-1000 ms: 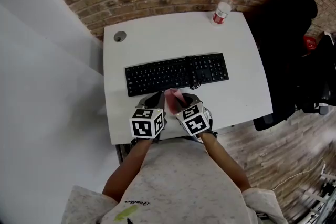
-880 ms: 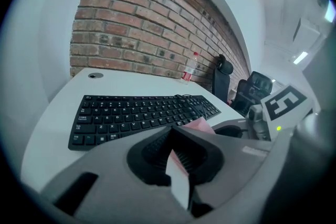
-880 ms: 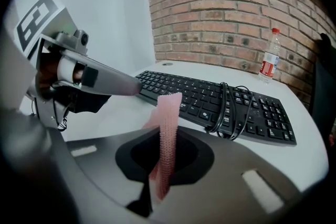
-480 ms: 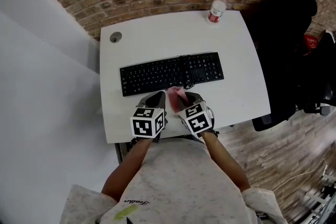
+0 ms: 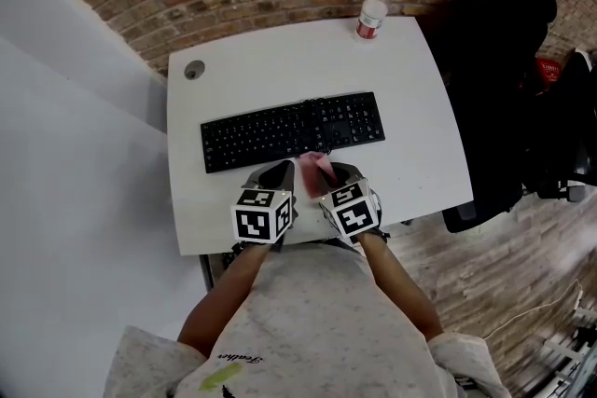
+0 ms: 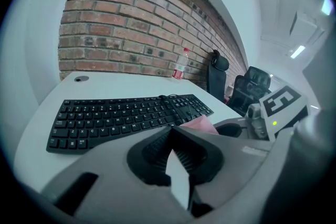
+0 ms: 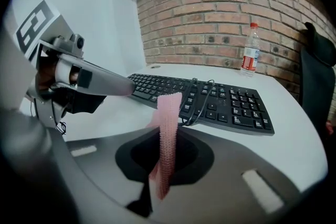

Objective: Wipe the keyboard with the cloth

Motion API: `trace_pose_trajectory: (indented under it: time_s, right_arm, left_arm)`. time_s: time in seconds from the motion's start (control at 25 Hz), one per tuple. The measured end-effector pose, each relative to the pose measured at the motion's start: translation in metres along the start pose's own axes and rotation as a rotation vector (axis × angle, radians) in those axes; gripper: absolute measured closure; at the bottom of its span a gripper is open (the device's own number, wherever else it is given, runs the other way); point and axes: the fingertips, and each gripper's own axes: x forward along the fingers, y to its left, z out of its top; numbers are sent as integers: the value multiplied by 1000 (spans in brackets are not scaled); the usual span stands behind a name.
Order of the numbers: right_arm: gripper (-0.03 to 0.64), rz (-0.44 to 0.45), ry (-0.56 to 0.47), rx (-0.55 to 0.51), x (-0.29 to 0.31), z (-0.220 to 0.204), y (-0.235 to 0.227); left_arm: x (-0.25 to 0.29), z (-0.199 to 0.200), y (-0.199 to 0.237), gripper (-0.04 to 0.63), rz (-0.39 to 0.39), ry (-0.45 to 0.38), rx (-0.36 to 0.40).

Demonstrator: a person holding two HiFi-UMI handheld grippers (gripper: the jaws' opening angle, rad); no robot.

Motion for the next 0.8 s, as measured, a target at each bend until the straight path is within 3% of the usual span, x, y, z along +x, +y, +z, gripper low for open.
trace_pose_trajectory:
  time_s: [0.8]
  right_arm:
    - [592,-8,-17,1,-21,-15,-67]
  left_arm:
    - [47,10,-51,606,-1,31,45]
